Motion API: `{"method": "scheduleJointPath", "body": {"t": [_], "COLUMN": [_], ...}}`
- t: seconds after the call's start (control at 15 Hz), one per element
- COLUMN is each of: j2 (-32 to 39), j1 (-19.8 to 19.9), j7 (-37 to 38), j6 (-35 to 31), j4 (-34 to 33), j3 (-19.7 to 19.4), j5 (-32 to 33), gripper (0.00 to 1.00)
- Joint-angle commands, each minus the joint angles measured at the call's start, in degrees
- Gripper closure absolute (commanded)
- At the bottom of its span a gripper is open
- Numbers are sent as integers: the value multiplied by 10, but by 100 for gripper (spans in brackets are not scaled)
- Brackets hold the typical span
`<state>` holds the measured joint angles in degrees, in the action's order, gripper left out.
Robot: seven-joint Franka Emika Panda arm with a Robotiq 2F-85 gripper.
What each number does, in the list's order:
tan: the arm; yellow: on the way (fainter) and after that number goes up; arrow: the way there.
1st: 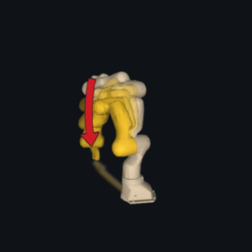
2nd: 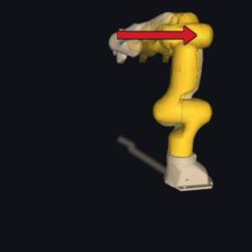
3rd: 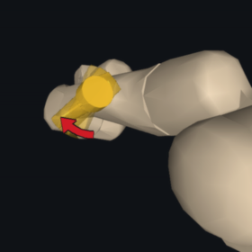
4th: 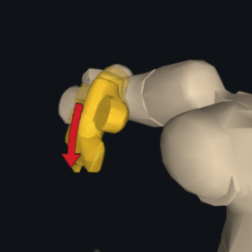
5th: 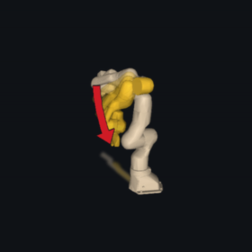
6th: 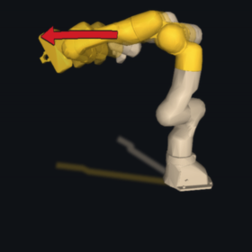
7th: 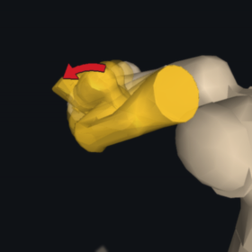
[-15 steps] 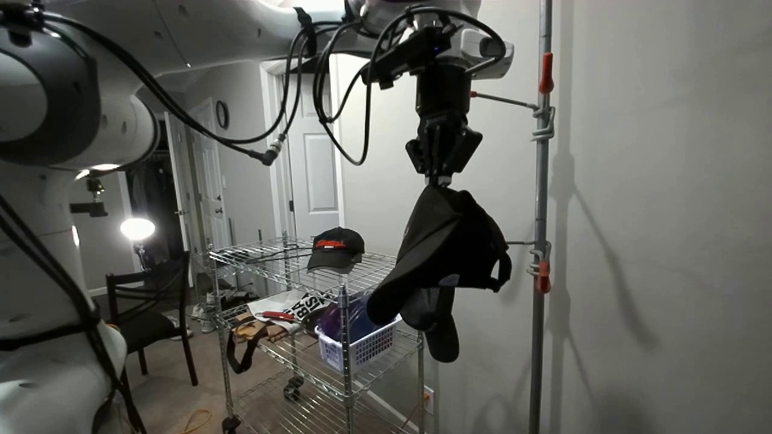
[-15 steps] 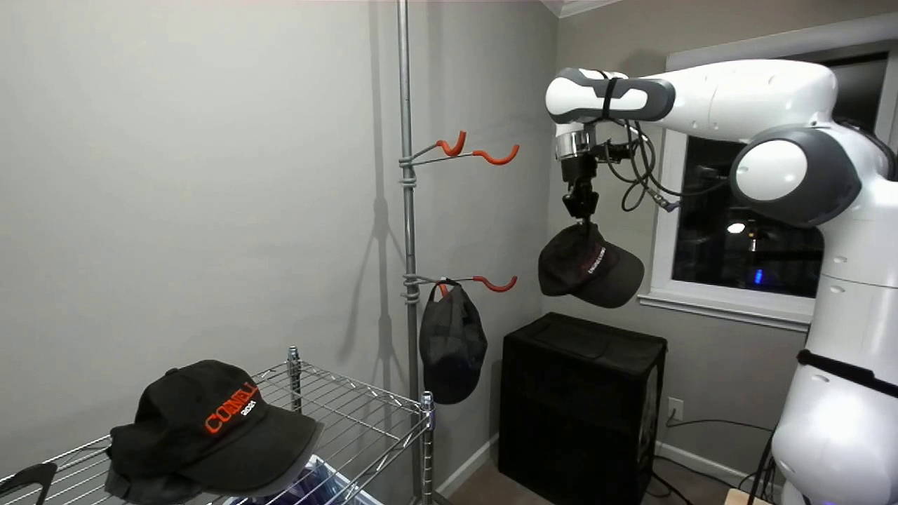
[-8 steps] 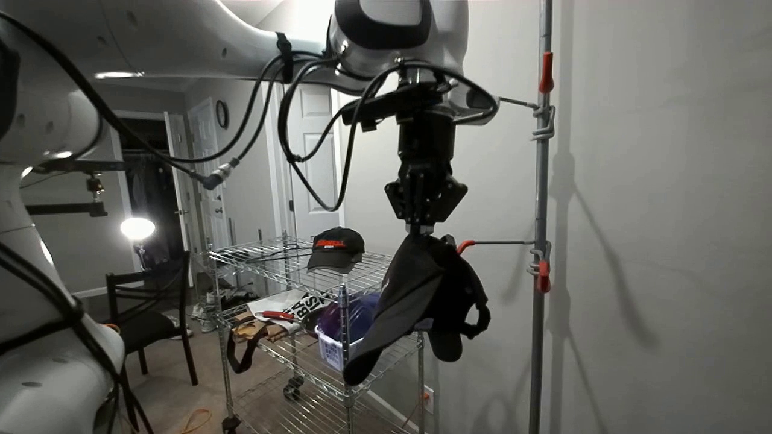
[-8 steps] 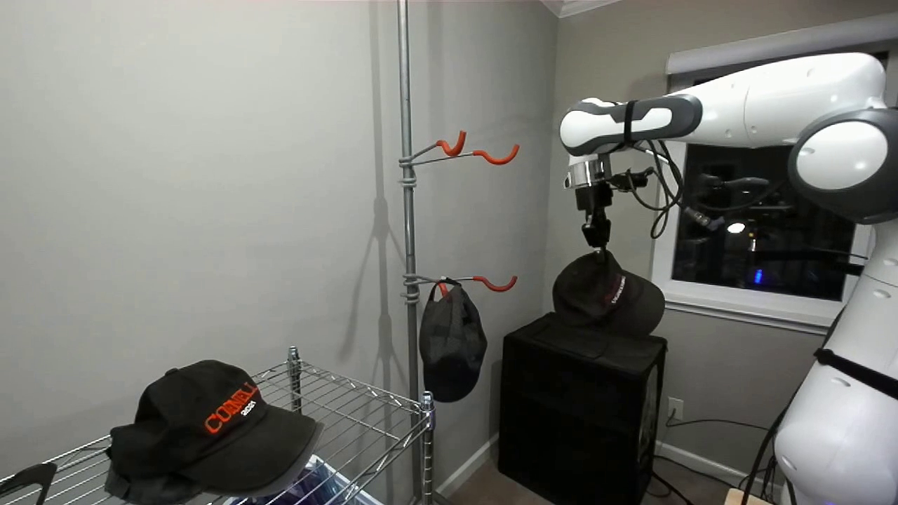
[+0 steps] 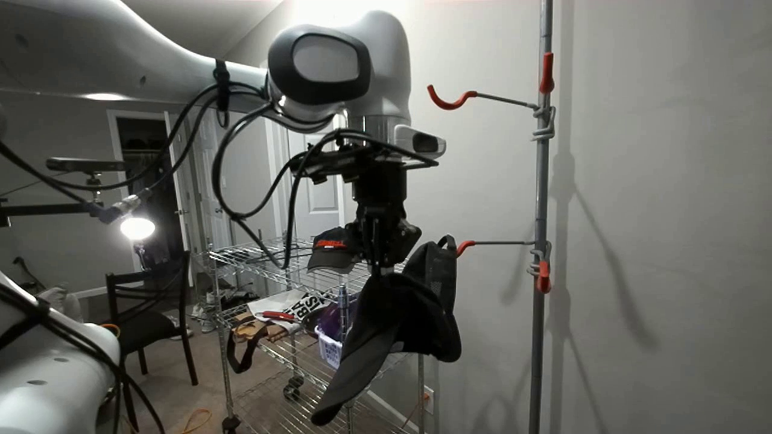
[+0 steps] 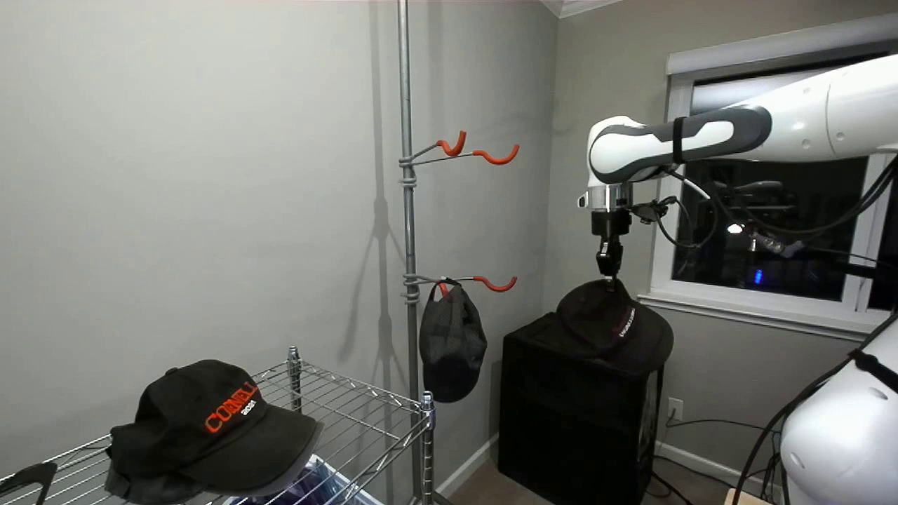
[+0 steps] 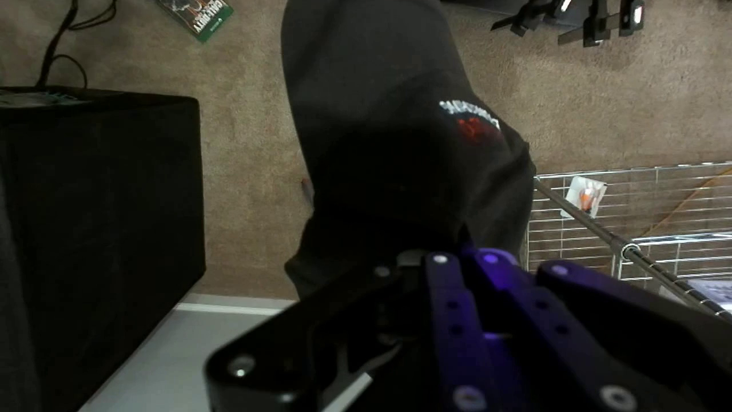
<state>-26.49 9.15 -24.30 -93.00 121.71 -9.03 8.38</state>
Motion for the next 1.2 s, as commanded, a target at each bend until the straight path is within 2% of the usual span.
{"method": "scheduleJointPath", "body": {"t": [0.0, 0.27, 0.73, 0.93, 1.13], "j2": [-44, -35, -35, 3, 55], "j1": [-12, -19, -23, -23, -23], "j7": [31, 37, 28, 40, 36], "j6": [-53, -59, -45, -117, -232], "j4": [45, 13, 11, 13, 27], "j3": [-12, -15, -19, -32, -53], "j5": [3, -1, 4, -12, -46], "gripper": [99, 99, 99, 99, 99]}}
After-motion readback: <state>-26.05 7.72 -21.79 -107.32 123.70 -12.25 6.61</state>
